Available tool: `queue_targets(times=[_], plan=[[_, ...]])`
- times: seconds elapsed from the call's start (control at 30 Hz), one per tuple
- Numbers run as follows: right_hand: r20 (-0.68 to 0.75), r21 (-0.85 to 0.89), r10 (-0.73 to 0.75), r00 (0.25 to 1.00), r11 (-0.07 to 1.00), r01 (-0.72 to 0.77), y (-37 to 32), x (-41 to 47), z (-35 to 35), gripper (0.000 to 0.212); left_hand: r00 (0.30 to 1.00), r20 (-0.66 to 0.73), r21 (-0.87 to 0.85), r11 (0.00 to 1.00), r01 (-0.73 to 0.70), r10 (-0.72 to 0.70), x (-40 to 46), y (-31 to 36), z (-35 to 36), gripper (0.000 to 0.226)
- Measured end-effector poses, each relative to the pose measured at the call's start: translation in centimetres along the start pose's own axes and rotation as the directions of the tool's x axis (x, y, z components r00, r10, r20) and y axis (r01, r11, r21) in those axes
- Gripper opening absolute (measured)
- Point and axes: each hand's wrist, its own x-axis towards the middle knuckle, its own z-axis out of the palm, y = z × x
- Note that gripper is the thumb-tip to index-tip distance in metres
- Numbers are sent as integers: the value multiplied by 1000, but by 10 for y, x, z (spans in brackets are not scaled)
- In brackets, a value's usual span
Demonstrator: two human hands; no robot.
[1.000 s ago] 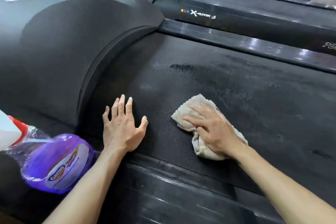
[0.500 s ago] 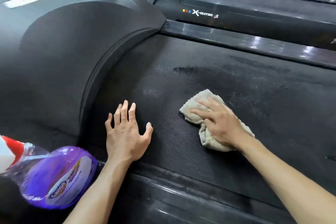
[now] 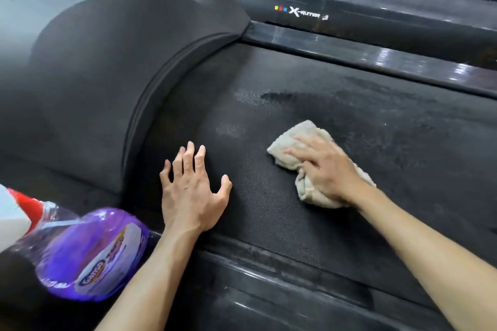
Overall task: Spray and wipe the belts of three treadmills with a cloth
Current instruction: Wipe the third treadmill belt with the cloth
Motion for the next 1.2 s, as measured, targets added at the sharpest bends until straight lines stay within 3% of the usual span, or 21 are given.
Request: queue_targets(times=[0.07,0.13,0.23,0.3,0.37,0.47,0.6,0.67,0.73,0.83,0.93,1.07,1.13,1.2], plan=[[-29,-23,145,989,989,-145,3,44,-2,63,1000,-7,-1,1000,1,-1,0,0,0,86],[-45,-26,198,979,980,-199,-15,86,9,54,1000,-7,15,1000,-1,1,2,1,0,86],[-2,-47,113,994,993,-113,-54,103,27,54,1000,-11,19,1000,1,-1,1,1,1,88],[36,-19,-11,999,1000,12,-61,68,23,69,1000,-23,15,1000,3,-3,3,0,1,88],[51,36,-55,997,998,53,-43,27,16,71,1000,-20,16,1000,6,-6,2,1,1,88],[-3,-24,48,999,999,-48,-8,26,-1,61,1000,-12,10,1000,3,-3,1,1,2,89],[-48,-65,249,967,966,-251,-38,93,3,45,1000,-18,16,1000,5,-5,1,1,0,90],[-12,-55,188,982,981,-188,-65,109,12,44,1000,-18,20,1000,4,-3,1,2,0,91],[62,-75,39,997,997,-35,-73,100,26,45,1000,-14,25,1000,10,-10,1,2,0,92],[66,5,-112,991,994,112,-51,54,25,63,1000,-16,27,1000,13,-12,1,3,1,92],[-13,-51,-5,1000,999,4,-11,49,12,68,1000,-13,22,1000,13,-13,1,3,-1,92],[-35,-98,219,975,970,-221,-26,115,13,46,1000,-19,15,1000,12,-12,1,2,0,92],[-8,-66,175,984,982,-176,-54,138,25,45,1000,-25,1,1000,5,-5,0,3,0,92],[52,-83,26,998,996,-21,-78,138,35,45,1000,-25,-5,1000,1,-1,0,1,1,91]])
